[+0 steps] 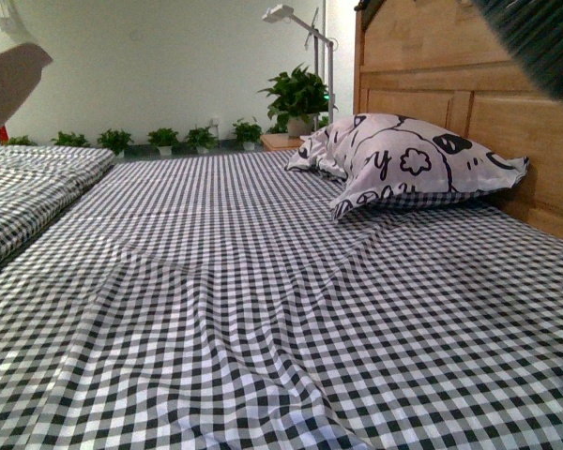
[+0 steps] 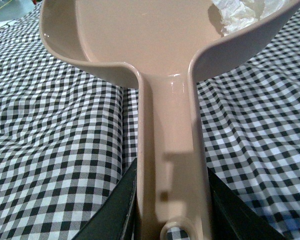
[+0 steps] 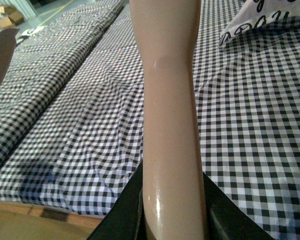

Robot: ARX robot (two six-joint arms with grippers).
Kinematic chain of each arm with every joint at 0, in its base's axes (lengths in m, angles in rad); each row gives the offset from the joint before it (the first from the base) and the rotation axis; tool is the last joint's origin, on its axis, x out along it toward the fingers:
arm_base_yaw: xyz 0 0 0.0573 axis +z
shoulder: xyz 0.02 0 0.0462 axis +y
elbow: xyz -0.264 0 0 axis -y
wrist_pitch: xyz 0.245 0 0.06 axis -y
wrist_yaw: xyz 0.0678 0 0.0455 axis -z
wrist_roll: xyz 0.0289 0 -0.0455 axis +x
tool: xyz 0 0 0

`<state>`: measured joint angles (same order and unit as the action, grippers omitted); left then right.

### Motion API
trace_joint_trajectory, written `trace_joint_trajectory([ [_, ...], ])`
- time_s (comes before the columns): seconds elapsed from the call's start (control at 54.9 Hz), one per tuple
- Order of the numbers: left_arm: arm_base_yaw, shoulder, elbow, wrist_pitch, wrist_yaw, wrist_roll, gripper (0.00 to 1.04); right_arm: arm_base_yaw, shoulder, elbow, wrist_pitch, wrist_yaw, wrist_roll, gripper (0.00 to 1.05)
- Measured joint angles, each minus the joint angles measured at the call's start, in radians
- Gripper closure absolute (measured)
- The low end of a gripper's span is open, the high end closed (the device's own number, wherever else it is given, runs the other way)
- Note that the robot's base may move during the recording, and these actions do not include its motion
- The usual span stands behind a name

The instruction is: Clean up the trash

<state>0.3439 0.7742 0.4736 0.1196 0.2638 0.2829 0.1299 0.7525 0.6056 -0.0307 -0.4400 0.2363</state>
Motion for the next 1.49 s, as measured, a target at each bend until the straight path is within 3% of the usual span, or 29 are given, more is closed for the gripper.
trace_joint_trajectory([
  [0.364,0.079,-0.424,-0.067,-0.319,0.156,0.004,0.77,0.05,-0.265,-0.019,-0.15,0.036,0.135,0.85],
  [0.838,0.02,-0.473,-0.102,-0.351,0.167,-0.02,0.77,0.235,-0.335,-0.035,-0.159,0.26,0.204,0.85],
  [1.129,0.016,-0.476,-0.11,-0.35,0.168,-0.035,0.77,0.243,-0.341,-0.047,-0.235,0.389,0.199,0.85],
  [1.493,0.016,-0.476,-0.11,-0.35,0.171,-0.039,0.77,0.245,-0.341,-0.047,-0.246,0.397,0.193,0.85],
])
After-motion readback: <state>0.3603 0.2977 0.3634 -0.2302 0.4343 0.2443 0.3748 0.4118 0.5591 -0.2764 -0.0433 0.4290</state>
